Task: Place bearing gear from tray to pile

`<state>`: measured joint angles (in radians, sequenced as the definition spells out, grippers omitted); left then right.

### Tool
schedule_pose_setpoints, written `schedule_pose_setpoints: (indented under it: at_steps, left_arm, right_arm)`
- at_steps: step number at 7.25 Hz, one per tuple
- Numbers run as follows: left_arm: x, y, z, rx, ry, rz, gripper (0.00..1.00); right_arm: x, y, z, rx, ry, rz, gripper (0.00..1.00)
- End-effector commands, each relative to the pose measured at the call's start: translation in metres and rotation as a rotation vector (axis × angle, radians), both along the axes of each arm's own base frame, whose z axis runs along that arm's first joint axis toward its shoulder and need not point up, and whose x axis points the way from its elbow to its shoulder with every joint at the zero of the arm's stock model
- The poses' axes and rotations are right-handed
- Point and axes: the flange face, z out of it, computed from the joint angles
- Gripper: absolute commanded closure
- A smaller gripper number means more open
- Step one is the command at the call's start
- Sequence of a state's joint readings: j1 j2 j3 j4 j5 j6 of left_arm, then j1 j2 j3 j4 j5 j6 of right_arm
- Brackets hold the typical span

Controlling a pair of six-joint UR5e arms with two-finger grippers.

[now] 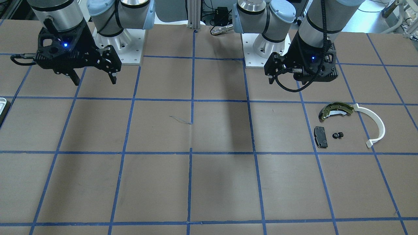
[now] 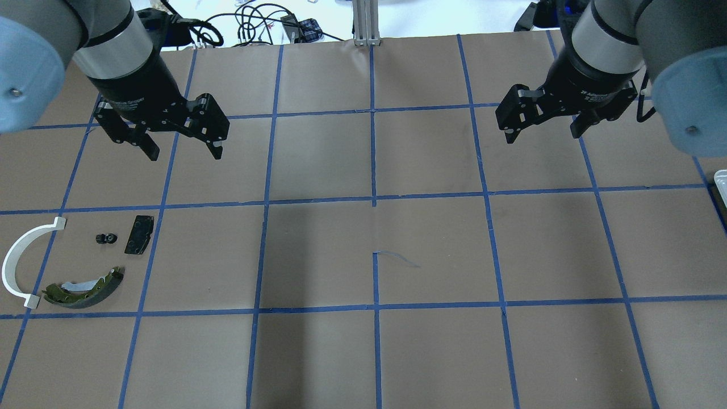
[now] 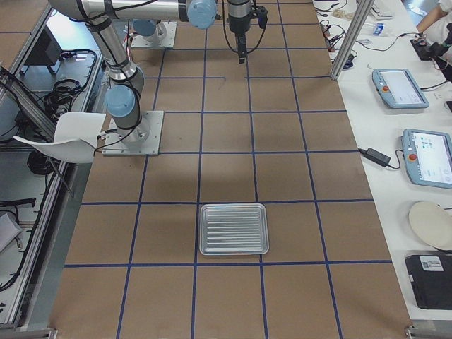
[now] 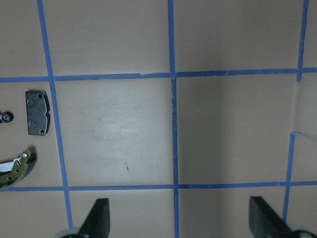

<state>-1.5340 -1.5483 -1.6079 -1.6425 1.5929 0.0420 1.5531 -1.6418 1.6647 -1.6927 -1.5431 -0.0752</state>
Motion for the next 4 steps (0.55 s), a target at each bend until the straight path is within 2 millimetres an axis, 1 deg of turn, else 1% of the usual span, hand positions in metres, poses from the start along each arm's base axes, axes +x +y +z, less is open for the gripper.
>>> schedule_pose_setpoints:
  at_steps: [1,2,3,4]
  left_arm:
    - [0.0012,0.0039,-0.0018,-0.005,0.001,-0.001,0.0]
    - [0.0014,0.0044,-0.0011,-0.006,-0.001,-0.003,0.0]
    - [0.0015,0.0044,-0.0011,-0.006,-0.002,-0.003,0.0]
    - [0.0027,0.0043,-0.0011,-0.006,-0.007,-0.002,0.0]
  right_arm:
    - [-0.0027,-0.0029,0.0028,-0.008,0.002,-0.005,0.0]
    - [-0.0095,-0.0053,0.0021,-0.007,-0.002,-0.011,0.0]
    - [-0.0109,-0.0057,0.0021,-0.007,-0.003,-0.014,0.0]
    - [-0.0115,-0.0062,0.008,-0.018,-0.005,-0.017,0.0]
